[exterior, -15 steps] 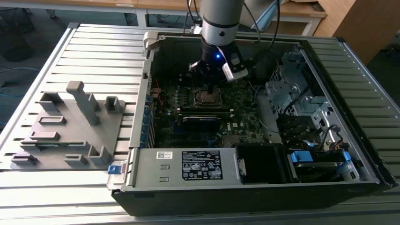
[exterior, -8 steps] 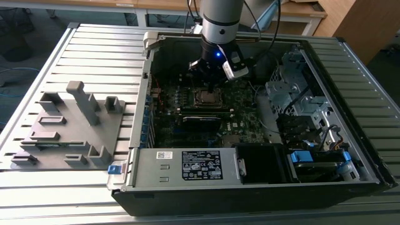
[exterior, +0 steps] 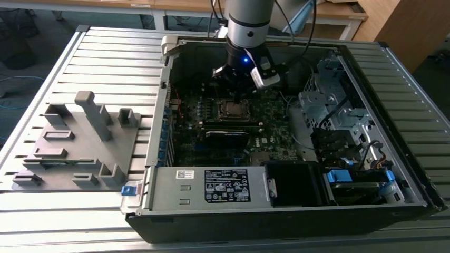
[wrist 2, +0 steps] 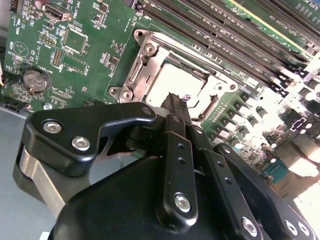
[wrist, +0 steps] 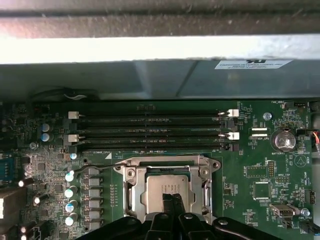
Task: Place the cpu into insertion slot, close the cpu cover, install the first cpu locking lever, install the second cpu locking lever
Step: 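Install the first cpu locking lever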
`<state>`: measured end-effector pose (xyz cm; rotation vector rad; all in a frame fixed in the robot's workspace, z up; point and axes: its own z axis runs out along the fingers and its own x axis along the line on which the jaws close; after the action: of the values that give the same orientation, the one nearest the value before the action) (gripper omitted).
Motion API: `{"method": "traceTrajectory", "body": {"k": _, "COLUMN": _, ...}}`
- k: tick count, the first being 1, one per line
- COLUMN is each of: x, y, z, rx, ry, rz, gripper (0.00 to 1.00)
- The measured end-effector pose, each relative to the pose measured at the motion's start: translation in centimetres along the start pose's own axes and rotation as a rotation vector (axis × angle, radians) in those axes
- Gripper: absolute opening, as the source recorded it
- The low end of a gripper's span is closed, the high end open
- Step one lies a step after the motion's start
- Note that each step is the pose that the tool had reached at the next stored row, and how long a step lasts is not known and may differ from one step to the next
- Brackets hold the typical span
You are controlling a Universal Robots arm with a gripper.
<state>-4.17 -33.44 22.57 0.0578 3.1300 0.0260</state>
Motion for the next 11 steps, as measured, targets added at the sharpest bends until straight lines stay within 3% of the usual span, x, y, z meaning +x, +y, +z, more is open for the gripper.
{"method": "traceTrajectory", "body": {"k": 11, "x": -0.01, "y": 0.02, "z": -1.28, "rx": 0.0000, "ry": 0.0000, "rz": 0.000, "gripper": 0.10}}
